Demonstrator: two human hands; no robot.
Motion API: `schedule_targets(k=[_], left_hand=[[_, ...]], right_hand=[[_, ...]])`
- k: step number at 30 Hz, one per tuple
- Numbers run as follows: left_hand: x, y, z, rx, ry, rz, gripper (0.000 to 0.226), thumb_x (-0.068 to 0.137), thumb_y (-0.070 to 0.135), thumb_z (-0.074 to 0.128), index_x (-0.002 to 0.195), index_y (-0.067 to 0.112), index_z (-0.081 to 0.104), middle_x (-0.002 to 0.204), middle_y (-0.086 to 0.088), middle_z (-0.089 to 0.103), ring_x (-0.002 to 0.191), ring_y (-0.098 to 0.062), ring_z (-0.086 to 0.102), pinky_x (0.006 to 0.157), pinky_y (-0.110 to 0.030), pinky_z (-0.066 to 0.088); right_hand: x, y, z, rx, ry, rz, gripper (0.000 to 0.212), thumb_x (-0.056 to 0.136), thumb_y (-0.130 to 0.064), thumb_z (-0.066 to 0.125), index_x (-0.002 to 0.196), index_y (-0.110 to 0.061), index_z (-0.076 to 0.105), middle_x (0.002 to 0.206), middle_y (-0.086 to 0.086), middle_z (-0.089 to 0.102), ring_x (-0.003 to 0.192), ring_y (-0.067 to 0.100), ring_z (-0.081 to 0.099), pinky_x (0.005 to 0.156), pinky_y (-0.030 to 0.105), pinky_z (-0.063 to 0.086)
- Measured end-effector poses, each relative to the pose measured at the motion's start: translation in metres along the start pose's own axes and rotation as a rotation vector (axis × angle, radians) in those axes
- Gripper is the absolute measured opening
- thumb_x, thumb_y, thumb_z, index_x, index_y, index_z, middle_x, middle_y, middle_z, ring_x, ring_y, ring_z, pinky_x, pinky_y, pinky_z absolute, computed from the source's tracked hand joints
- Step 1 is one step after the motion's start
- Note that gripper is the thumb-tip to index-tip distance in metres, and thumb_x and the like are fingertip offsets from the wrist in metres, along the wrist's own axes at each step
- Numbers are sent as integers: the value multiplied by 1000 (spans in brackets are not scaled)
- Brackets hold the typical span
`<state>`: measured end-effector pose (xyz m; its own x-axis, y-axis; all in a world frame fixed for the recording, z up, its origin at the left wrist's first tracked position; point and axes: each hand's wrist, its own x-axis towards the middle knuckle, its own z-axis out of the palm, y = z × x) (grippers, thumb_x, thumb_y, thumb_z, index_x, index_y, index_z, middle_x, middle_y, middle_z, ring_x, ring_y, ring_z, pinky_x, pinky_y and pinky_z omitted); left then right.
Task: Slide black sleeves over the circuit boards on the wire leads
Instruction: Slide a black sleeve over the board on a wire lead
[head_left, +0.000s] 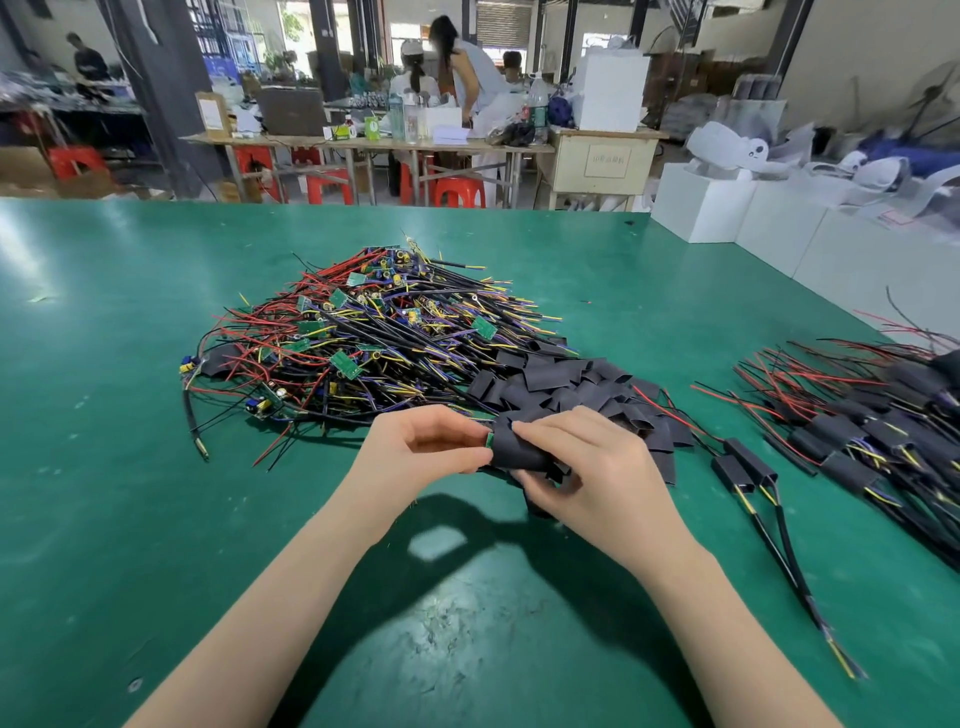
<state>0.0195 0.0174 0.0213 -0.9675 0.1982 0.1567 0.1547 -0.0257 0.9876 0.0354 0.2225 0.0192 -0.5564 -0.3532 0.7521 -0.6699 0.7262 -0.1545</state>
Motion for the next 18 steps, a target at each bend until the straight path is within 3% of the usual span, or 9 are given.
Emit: schedule_targets(k=[4,9,13,16,18], left_hand=[[0,0,-1,6,-13,19,18,73,-4,77,84,11,77,84,-10,76,74,-17,71,71,-20,54],[1,-1,0,8,-18,48,26,75,-7,74,75,18,78,78,-3,75,70,-12,70,69,-17,53],[2,-2,1,13,-30,64,21,79,-8,70,87,11,73,81,-1,74,74,-9,68,71,-15,52],[3,-1,3,15,58,155,16,85,-3,67,95,8,72,88,0,74,82,-8,68,74,-14,50],[5,0,2,10,157,227,15,87,-2,65,96,7,72,89,0,74,85,-10,67,77,-15,50]], right_hand=[[0,-1,0,-4,30,0,29,71,-11,78,99,-8,72,91,2,69,76,21,60,70,30,52],[-1,-5,0,16,32,-16,26,73,-11,75,98,-6,72,90,3,68,73,24,58,67,32,51],[4,-8,-3,-54,55,-21,22,72,-17,72,94,-12,73,87,-3,69,75,23,57,67,33,50],[7,-7,-10,-21,49,29,23,75,-20,74,97,-14,71,87,-3,67,78,23,57,71,35,48],[8,-3,-19,104,32,125,26,76,-19,76,100,-14,68,91,-3,64,78,15,56,71,29,48]])
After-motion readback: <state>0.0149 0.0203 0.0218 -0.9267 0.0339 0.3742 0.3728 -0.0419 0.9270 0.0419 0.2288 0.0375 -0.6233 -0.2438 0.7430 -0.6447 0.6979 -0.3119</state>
